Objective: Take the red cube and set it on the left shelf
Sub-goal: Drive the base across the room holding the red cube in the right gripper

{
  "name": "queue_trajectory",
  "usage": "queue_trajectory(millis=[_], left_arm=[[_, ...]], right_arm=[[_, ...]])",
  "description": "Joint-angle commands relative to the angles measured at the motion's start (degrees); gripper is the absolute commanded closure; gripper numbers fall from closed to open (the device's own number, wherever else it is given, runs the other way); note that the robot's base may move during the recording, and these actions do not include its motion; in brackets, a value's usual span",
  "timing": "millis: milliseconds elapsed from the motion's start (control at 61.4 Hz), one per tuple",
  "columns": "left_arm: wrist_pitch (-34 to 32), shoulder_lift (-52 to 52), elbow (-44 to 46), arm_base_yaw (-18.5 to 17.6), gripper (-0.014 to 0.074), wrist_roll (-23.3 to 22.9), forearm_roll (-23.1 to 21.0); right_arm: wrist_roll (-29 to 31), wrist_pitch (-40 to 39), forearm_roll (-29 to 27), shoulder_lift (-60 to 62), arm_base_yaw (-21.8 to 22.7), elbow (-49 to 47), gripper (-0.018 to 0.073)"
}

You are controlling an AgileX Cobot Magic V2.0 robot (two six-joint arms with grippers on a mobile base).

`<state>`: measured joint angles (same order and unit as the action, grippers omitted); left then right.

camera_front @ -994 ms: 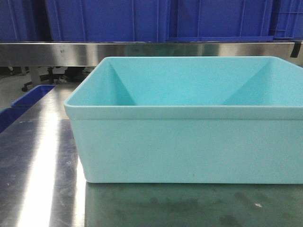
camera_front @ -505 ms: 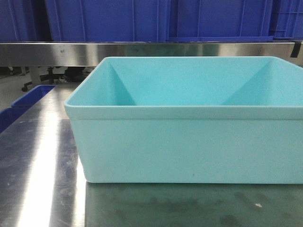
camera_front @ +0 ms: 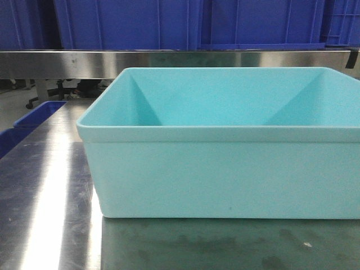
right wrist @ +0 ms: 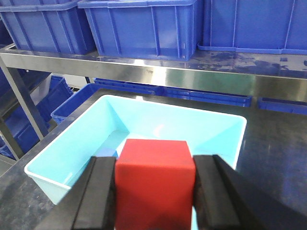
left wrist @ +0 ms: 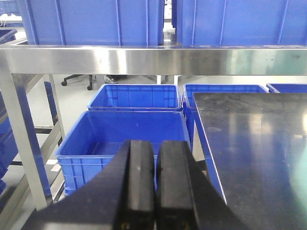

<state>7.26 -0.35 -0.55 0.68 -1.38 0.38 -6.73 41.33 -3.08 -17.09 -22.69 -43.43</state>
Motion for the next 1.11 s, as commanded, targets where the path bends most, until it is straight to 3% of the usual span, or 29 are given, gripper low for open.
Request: queue_trajectory(millis=[0, 1092], left_arm=[[-5.0, -0.85, -1.32, -0.33, 0.0495, -0.05, -0.38], [-5.0, -0.85, -1.32, -0.33, 0.0495, -0.05, -0.38]], right_arm=[[0.47, -4.86, 0.23, -0.79, 0.02, -1.45, 0.0427], [0.47, -4.86, 0.23, -0.79, 0.02, -1.45, 0.0427]])
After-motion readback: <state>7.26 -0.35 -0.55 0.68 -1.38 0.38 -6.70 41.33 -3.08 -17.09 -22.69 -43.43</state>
